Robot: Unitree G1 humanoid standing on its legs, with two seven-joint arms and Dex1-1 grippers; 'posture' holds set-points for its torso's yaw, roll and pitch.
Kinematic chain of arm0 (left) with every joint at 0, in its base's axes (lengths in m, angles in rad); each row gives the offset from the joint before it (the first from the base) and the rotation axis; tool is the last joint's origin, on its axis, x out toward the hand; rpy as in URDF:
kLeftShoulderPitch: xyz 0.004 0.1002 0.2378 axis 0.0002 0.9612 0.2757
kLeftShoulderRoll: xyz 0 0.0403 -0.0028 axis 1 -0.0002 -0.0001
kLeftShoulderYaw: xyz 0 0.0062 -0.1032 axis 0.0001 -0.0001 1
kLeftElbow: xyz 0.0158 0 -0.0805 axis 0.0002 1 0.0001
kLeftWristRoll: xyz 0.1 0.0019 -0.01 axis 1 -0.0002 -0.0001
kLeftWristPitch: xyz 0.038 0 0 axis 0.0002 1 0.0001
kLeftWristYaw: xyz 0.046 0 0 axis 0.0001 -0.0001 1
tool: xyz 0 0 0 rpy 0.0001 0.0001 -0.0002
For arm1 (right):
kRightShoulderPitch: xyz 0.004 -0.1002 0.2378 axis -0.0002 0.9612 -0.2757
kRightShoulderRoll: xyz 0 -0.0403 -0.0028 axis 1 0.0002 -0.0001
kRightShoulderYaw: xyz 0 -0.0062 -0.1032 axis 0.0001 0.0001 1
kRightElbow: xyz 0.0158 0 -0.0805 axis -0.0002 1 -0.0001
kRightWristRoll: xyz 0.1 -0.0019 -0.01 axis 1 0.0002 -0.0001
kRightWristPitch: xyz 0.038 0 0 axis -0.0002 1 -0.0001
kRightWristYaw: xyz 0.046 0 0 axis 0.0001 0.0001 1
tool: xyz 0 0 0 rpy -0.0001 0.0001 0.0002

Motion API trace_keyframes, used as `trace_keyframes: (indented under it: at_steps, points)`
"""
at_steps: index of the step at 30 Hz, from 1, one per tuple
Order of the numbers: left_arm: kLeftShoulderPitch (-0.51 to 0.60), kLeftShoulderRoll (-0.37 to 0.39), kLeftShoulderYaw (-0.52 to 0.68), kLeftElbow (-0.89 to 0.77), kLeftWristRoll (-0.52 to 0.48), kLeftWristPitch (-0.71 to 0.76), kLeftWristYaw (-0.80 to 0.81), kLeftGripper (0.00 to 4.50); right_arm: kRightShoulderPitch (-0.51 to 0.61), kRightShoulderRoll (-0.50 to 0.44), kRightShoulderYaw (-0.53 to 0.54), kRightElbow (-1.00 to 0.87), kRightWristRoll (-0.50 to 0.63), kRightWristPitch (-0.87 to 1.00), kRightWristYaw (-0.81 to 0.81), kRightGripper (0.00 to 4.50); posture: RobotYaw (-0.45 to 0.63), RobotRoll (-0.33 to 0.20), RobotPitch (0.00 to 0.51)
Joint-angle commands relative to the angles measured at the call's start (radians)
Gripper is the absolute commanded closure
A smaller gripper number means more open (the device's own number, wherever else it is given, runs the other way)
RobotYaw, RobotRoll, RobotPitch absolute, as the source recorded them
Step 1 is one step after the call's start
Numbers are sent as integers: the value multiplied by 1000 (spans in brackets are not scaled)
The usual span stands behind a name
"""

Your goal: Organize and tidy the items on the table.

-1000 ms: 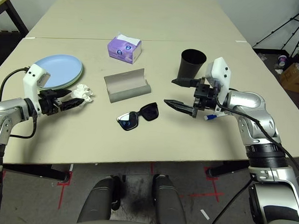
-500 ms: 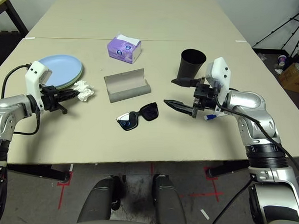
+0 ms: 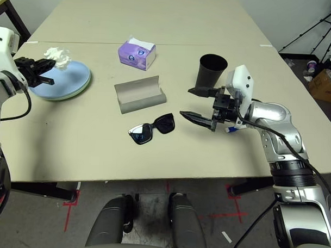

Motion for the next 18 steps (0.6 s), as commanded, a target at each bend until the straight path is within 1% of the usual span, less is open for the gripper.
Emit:
trace_keyframes:
  at_steps: [1,3,6,8,10,13,16,18]
  points:
    - [-25,-11,0,63,18,-52,14,4450,15,-8,1,-29,-2,0,-1,0,-57,0,126]
    - [-33,-20,4,80,12,-56,7,4450,17,-10,0,-33,-2,1,-2,0,-57,0,126]
    - [-42,-24,2,97,18,-67,10,3796,18,-11,-1,-36,-1,3,-5,0,-58,0,123]
    - [-45,-26,4,95,15,-70,3,3112,18,-11,-1,-36,-2,3,-6,0,-56,0,123]
    - [-44,-23,5,82,10,-71,-12,2309,16,-11,-2,-35,-2,4,-6,0,-56,0,124]
    - [-38,-12,-14,46,17,-89,-69,1202,10,-13,-3,-28,-3,3,-4,0,-48,0,128]
    - [-75,-1,-20,37,18,-87,-107,74,-4,-14,-3,-12,-4,1,-1,0,-45,0,128]
    - [-94,1,-24,34,22,-87,-115,12,-10,-13,-2,-4,-6,-4,1,0,-44,0,127]
